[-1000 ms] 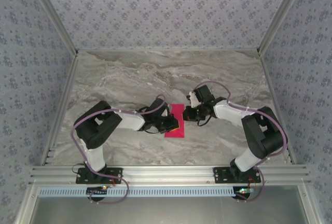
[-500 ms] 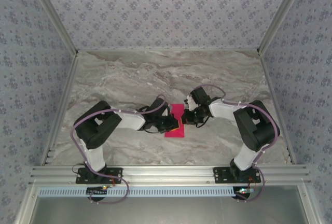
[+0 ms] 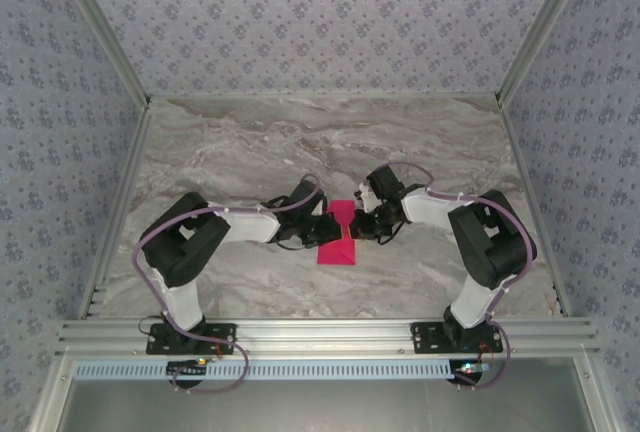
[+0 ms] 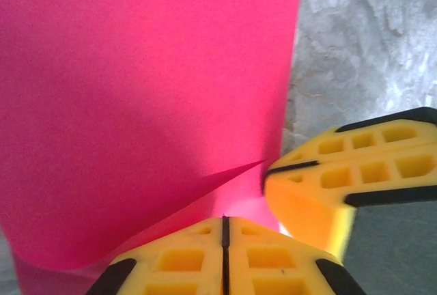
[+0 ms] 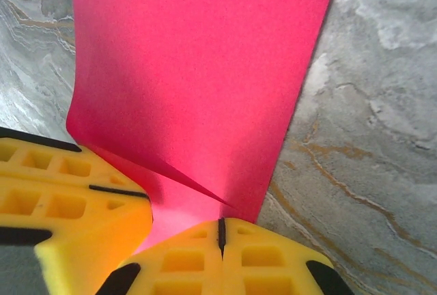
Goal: Fold a paper plane with a square sheet of paper (pick it up from the middle)
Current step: Fold the triangle a second time at the center of the table.
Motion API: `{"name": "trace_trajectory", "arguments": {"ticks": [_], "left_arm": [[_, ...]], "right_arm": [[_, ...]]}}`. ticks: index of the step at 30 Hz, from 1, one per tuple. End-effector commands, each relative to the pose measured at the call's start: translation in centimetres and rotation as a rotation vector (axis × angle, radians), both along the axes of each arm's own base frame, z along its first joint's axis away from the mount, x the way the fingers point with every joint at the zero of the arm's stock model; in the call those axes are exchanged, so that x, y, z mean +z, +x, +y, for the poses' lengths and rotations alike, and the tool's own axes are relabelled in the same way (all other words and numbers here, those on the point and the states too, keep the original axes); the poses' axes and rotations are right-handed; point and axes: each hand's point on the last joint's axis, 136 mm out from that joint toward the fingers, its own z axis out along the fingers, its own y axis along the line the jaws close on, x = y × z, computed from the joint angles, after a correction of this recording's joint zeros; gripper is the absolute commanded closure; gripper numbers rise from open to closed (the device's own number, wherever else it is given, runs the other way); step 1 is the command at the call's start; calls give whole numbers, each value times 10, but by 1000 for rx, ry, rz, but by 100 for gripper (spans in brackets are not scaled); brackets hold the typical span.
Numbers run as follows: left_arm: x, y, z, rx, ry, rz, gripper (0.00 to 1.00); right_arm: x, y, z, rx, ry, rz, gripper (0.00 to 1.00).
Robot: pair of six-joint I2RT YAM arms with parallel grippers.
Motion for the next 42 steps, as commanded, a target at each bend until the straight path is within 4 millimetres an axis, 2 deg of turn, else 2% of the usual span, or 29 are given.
{"name": "trace_trajectory", "arguments": {"ticks": [1,9,12,15,17,21,24,27,34,38,42], "left_arm": [[-22,-5,22,13,79,18,92],[-35,9,73,93,207,-9,92],[-31,18,94,118,274,-34,93],[-19,26,105,139,277,-58,93],[-2,30,99,121,246,-94,93],[39,25,55,24,98,-180,93],[50,17,28,-32,46,-202,93],[40,12,12,-51,30,-171,94],[6,5,-1,-69,14,-81,96],[-10,6,9,-45,85,-69,97],[-34,11,41,43,252,-44,98]], "right_arm": [[-44,-21,-40,-24,-207,91,98],[-46,-20,-46,-19,-240,82,98],[-46,-20,-47,-21,-244,83,98],[-46,-20,-47,-21,-245,83,98],[-46,-20,-46,-21,-243,83,98],[-45,-21,-44,-18,-234,87,98],[-45,-21,-42,-15,-225,91,98],[-45,-21,-41,-15,-223,93,98],[-46,-22,-41,-13,-221,96,98],[-47,-23,-41,-13,-222,102,98],[-48,-23,-42,-15,-226,103,98]]}}
